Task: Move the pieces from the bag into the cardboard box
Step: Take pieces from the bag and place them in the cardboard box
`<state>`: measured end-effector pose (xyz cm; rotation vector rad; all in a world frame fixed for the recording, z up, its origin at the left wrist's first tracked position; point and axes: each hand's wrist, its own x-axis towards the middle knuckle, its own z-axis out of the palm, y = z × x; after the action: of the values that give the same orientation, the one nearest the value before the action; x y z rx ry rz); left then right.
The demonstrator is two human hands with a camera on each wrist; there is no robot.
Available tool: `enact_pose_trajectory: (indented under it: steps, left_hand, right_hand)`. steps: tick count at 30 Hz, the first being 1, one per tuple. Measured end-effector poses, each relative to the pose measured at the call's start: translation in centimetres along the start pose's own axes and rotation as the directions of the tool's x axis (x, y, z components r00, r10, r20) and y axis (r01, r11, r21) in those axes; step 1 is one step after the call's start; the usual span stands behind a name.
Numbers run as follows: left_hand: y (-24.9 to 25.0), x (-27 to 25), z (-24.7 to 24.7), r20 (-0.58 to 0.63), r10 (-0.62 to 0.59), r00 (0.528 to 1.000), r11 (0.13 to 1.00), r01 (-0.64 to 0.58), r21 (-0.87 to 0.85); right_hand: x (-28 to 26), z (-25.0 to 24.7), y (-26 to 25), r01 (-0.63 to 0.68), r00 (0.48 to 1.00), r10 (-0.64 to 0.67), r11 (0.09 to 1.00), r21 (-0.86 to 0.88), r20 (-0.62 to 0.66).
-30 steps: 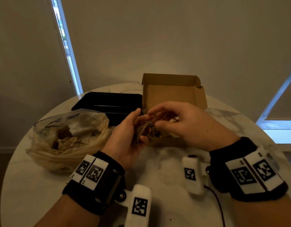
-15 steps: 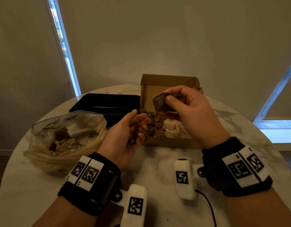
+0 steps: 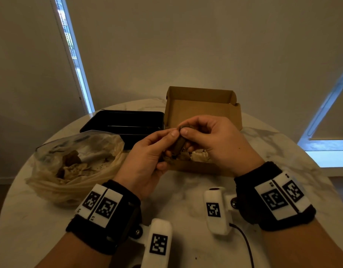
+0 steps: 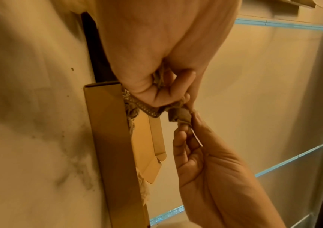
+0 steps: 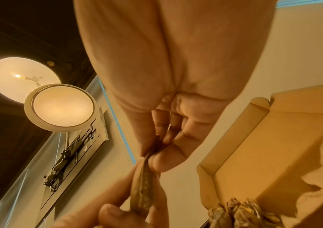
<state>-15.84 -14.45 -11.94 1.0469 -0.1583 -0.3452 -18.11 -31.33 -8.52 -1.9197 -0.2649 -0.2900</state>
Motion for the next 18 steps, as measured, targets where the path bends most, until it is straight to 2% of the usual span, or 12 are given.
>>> enact_pose_trajectory:
  steps: [7,10,18]
  left_hand:
    - [-0.29,0.01,-0.08,0.045,-0.015,0.999,1.0,0.014,0.018]
    - [-0.31,-0.14,0.05,0.072,-0.017,0.997,0.999,0.015,0.039]
    - [-0.2,-0.15,0.13,-0.006,0.051,0.999,0.997,-0.051,0.06]
  right_hand:
    - [0.21,-0.18,0.48,-0.029,0.992,0.027,0.999,-0.019,-0.127]
    - [0.11,-0.21,0.28,-0.035,0.993,0.036,0.999,0.013,-0.117]
    - [0.22,0.16,0.12,-0.064,0.985,0.089,0.983,0.172,-0.145]
